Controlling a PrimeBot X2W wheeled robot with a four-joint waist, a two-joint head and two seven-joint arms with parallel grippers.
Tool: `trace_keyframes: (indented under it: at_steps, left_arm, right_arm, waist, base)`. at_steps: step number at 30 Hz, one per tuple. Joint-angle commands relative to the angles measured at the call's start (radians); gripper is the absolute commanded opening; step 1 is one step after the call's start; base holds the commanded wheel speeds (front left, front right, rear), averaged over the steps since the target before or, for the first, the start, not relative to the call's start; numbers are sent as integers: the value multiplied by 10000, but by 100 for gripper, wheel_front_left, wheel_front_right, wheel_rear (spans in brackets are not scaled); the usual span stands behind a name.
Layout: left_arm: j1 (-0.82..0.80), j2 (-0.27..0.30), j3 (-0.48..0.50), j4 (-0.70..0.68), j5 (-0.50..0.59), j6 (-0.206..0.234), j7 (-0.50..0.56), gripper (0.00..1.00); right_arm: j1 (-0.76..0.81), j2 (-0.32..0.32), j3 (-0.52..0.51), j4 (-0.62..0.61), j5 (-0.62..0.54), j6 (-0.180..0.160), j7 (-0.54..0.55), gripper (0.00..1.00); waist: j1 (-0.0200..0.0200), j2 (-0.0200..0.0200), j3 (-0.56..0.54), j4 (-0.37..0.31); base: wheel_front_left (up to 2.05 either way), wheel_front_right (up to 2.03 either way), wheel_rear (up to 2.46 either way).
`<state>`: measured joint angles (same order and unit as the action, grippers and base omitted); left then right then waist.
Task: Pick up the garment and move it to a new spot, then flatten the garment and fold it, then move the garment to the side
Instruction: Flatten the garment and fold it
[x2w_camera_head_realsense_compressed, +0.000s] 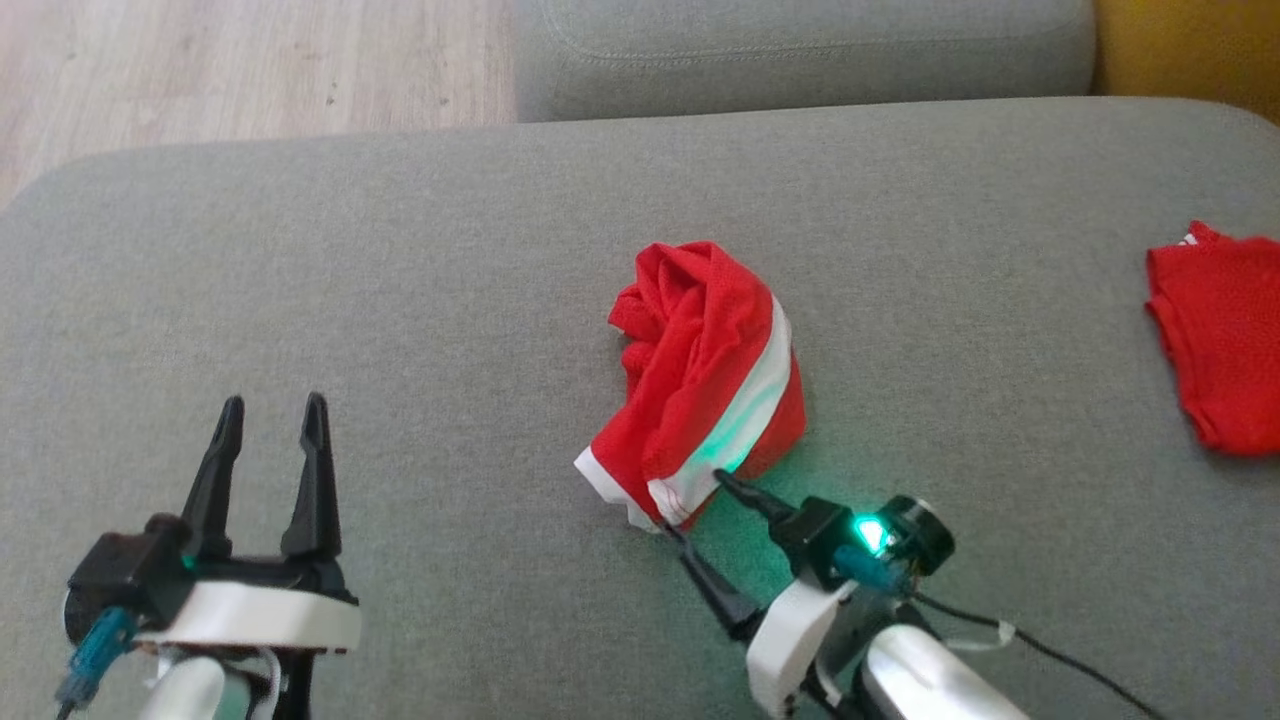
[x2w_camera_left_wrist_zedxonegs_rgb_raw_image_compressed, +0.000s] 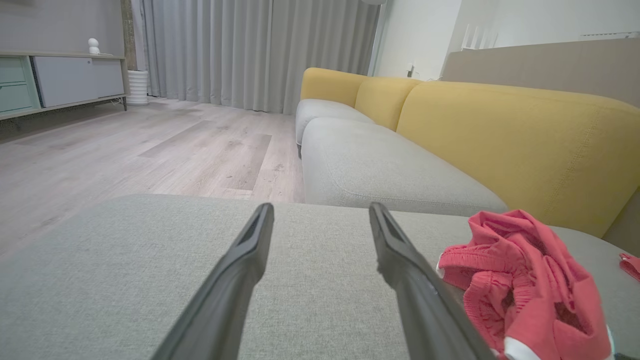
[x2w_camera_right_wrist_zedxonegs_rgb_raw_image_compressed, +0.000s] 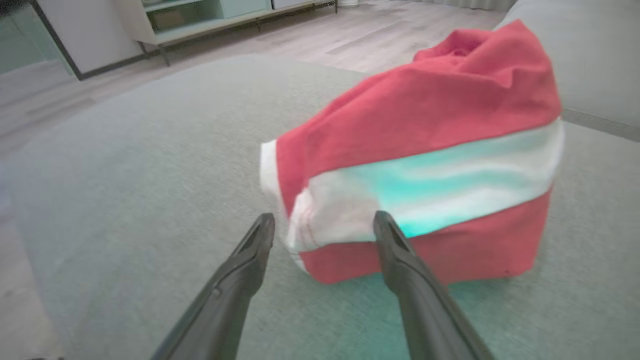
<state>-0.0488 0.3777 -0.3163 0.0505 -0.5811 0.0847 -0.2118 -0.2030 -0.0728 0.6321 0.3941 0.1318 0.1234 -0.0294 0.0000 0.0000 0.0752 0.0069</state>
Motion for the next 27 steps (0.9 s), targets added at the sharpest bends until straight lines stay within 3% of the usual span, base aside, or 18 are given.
trace_keyframes:
  at_steps: [1,5,6,7,9,14,19,27]
  left_arm:
    - [-677,277,385,-356,19,-13,15,100]
    - [-813,278,347,-292,-4,-73,16,100]
    - [-851,273,339,-265,-8,-87,10,100]
    - [-884,260,323,-239,-11,-96,7,100]
    - [-931,234,297,-180,-20,-112,-7,100]
    - [-1018,175,251,-54,-41,-151,-59,100]
    - [-1022,184,266,-26,-57,-140,-102,100]
    - [-994,200,358,-83,-140,-89,-159,100]
  right_arm:
    - [-536,184,-24,29,-312,73,-199,100]
    - [-914,219,-211,673,-646,73,-579,100]
    - [-991,220,-193,760,-586,73,-627,86]
    - [-1067,221,-199,850,-511,73,-660,43]
    - [-1196,222,-189,1003,-384,73,-719,1]
    - [-1339,223,-613,1074,400,73,-1006,0]
    - [-1618,224,-1229,63,1084,73,-1203,0]
    - [-3694,225,-288,-2286,2800,73,-282,0]
  waist:
    - [0,0,71,67]
    - [0,0,217,171]
    - [0,0,244,184]
    - [0,0,265,195]
    - [0,0,307,209]
    - [0,0,318,236]
    - [0,0,253,197]
    - [0,0,258,-18]
  base:
    - [0,0,0]
    - [0,0,0]
    - [0,0,0]
    - [0,0,0]
    - [0,0,0]
    - [0,0,0]
    - [0,0,0]
    - [0,0,0]
